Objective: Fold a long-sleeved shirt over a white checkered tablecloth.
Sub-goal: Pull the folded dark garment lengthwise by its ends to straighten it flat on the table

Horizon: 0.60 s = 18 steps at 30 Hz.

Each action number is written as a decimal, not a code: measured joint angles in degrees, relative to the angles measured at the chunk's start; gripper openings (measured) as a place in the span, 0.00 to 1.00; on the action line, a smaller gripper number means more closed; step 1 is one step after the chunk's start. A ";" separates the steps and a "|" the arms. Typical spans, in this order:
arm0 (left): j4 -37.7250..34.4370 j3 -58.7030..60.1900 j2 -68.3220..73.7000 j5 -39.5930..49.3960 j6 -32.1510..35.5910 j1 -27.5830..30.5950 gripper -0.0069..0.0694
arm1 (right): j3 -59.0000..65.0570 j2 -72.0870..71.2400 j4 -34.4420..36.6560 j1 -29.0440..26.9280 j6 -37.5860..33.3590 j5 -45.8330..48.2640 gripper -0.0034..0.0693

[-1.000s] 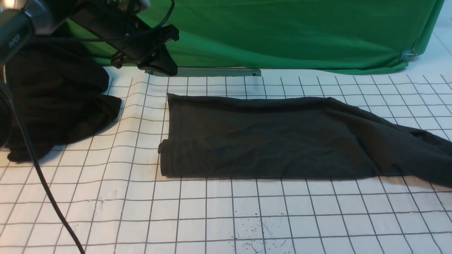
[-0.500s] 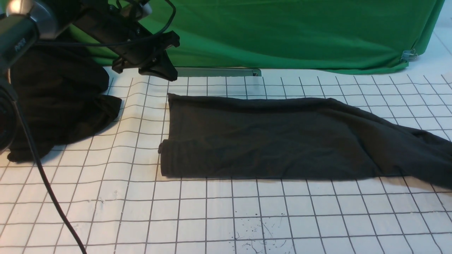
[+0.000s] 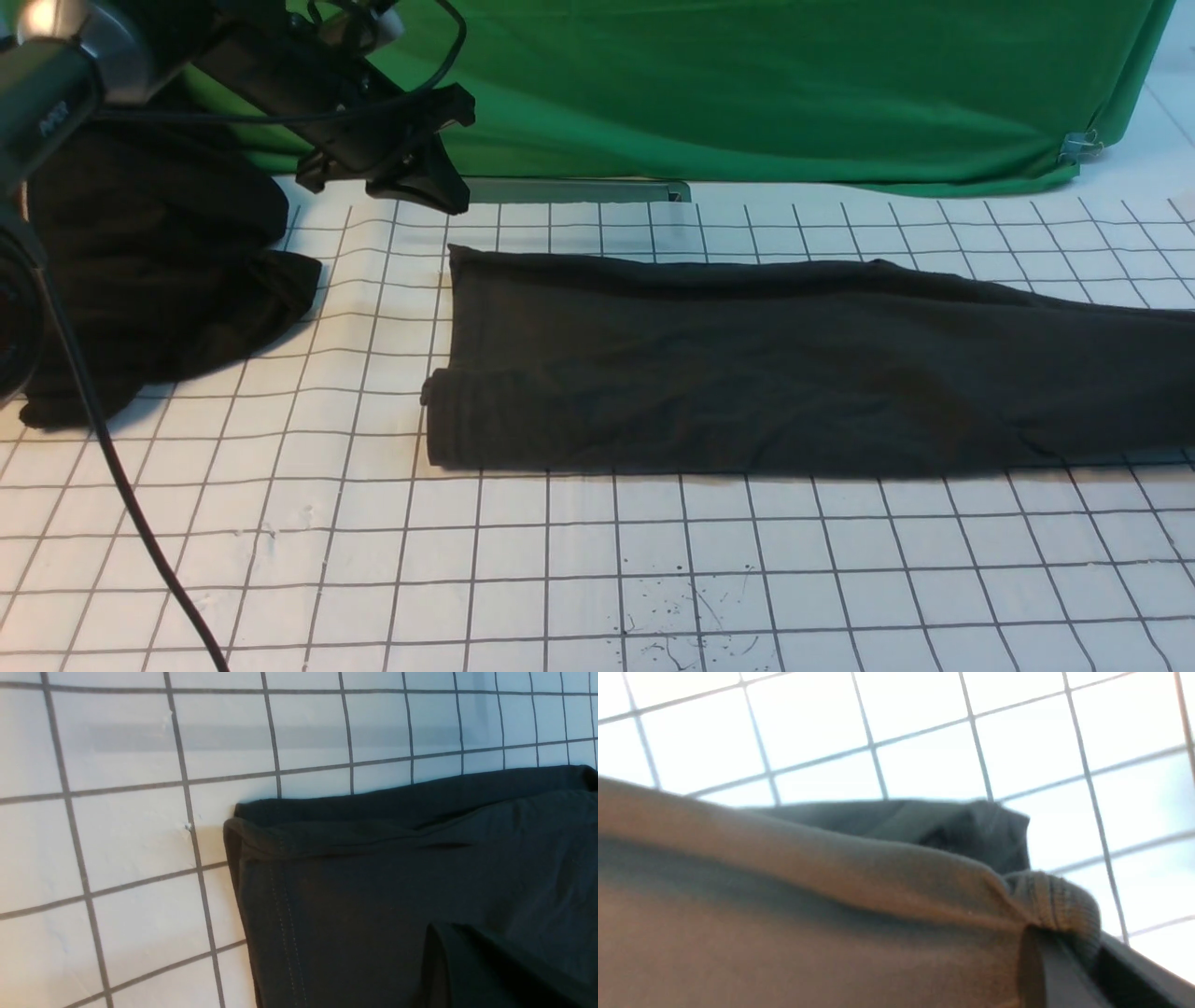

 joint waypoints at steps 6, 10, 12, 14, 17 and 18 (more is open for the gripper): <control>0.00 0.00 0.00 0.18 0.00 0.00 0.09 | 0.00 3.28 -3.78 0.00 -0.12 -1.44 0.47; 0.00 0.00 0.00 0.18 0.00 0.00 0.09 | -0.65 3.11 -12.23 0.00 2.70 0.40 0.67; 0.00 0.00 0.00 0.20 0.00 0.00 0.09 | -1.24 2.72 -14.30 -0.10 5.81 1.31 0.69; 0.00 0.00 0.00 0.20 0.00 0.00 0.09 | -3.22 1.52 -15.93 -0.41 11.81 4.88 0.70; 0.00 0.00 0.00 0.20 0.00 0.00 0.09 | -4.70 -0.08 -15.85 -0.46 14.43 9.13 0.71; 0.00 0.00 0.00 0.20 0.14 0.00 0.09 | -4.69 -0.22 -14.97 -0.46 14.57 10.46 0.71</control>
